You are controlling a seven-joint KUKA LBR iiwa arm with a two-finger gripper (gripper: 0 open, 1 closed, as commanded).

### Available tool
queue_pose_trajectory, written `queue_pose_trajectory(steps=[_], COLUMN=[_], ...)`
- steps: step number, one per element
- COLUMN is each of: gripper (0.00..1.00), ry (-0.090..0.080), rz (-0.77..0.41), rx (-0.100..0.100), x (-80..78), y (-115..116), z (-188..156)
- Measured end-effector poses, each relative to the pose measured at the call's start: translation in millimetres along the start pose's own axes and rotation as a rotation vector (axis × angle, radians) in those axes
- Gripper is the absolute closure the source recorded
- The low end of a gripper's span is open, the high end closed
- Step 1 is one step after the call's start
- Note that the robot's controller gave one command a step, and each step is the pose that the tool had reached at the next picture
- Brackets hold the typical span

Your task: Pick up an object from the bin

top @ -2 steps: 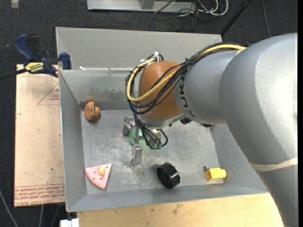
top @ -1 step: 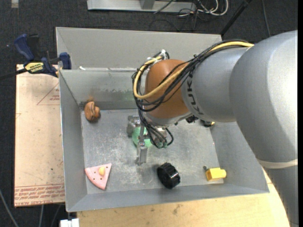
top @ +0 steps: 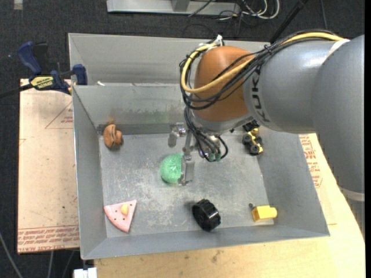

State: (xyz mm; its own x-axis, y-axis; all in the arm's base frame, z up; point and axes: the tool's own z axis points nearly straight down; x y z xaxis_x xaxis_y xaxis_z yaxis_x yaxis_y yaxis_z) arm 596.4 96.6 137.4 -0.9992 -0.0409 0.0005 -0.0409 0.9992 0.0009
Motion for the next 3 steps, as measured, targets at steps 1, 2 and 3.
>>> queue_pose_trajectory(steps=[1,2,3], gripper=[0.0,0.0,1.0], ry=[-0.011,-0.003,-0.003], rz=[-0.016,0.102,0.205], rx=[0.0,0.001,0.0], x=[24.0,7.3,15.4], y=[-21,-5,-37], z=[-1,32,48])
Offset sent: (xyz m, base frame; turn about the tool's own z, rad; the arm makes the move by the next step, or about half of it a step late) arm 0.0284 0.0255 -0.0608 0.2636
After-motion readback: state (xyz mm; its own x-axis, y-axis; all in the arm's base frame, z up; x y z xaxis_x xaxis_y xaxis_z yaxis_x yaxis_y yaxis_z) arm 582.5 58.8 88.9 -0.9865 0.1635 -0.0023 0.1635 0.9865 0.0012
